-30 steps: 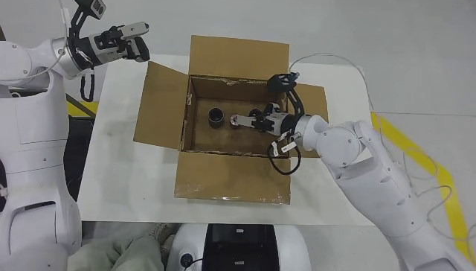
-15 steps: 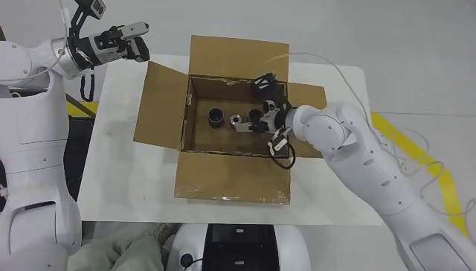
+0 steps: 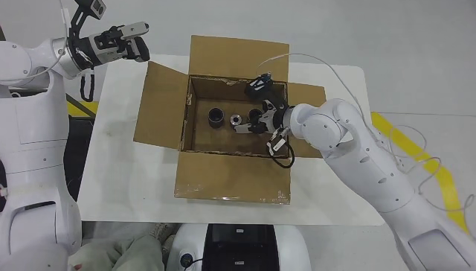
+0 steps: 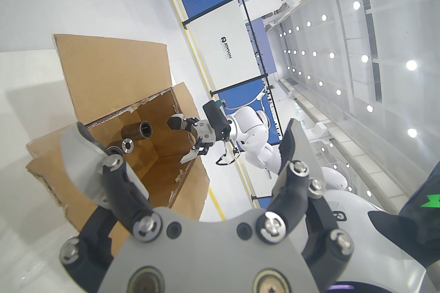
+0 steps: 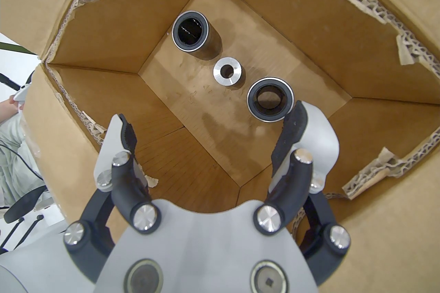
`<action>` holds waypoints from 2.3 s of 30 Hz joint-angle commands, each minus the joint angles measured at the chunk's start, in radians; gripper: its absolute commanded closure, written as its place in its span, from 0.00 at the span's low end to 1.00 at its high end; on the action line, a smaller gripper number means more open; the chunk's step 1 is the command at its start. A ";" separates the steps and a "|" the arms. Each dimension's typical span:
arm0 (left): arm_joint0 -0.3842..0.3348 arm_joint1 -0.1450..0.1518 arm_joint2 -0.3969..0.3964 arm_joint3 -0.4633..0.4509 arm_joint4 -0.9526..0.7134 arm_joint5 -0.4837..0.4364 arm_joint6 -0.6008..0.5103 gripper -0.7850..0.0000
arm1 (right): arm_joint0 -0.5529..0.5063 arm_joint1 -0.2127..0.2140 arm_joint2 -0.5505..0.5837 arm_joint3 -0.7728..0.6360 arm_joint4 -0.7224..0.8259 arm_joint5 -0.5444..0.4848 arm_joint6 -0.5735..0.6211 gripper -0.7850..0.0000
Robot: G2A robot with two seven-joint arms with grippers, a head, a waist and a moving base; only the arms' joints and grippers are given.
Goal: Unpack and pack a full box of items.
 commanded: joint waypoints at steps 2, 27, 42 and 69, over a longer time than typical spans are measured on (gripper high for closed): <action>0.000 0.000 0.000 0.000 0.000 0.000 0.000 0.00 | -0.002 0.000 -0.005 0.003 -0.022 -0.012 -0.007 0.00; 0.000 0.000 0.000 0.000 0.000 0.000 0.000 0.00 | 0.115 -0.053 -0.130 0.165 -0.218 -0.098 0.010 0.12; 0.000 0.000 0.000 0.000 0.000 0.000 0.000 0.00 | 0.153 -0.088 -0.146 0.286 -0.184 -0.105 0.020 0.19; 0.000 0.000 0.000 0.000 0.000 0.000 0.000 0.00 | 0.229 -0.178 -0.219 0.505 -0.147 -0.114 0.009 0.31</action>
